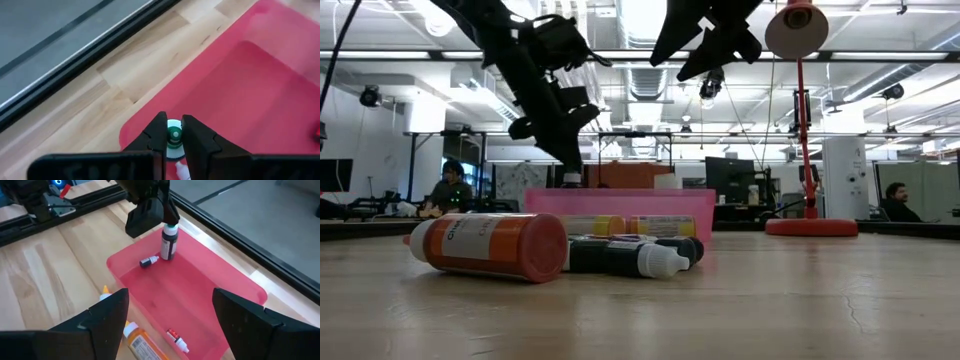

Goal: Pick & Place food coloring

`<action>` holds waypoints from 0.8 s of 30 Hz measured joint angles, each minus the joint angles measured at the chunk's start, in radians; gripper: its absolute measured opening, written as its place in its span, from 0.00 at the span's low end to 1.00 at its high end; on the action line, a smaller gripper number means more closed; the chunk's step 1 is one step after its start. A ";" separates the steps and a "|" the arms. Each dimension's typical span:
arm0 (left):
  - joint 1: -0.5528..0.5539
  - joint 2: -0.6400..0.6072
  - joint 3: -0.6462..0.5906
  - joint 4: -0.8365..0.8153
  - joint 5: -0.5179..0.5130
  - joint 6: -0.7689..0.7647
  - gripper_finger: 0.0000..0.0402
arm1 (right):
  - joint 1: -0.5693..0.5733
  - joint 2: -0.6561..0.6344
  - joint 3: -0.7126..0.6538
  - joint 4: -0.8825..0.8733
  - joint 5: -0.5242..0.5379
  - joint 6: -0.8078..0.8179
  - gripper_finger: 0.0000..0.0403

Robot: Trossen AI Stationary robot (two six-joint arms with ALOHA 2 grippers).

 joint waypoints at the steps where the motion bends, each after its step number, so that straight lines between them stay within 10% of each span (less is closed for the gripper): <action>1: 0.002 0.000 -0.005 0.002 0.000 -0.001 0.07 | -0.001 0.000 0.000 0.000 -0.001 -0.001 0.69; 24: -0.021 -0.032 0.110 -0.166 -0.004 0.024 0.35 | -0.002 -0.001 -0.017 -0.059 -0.154 -0.123 0.66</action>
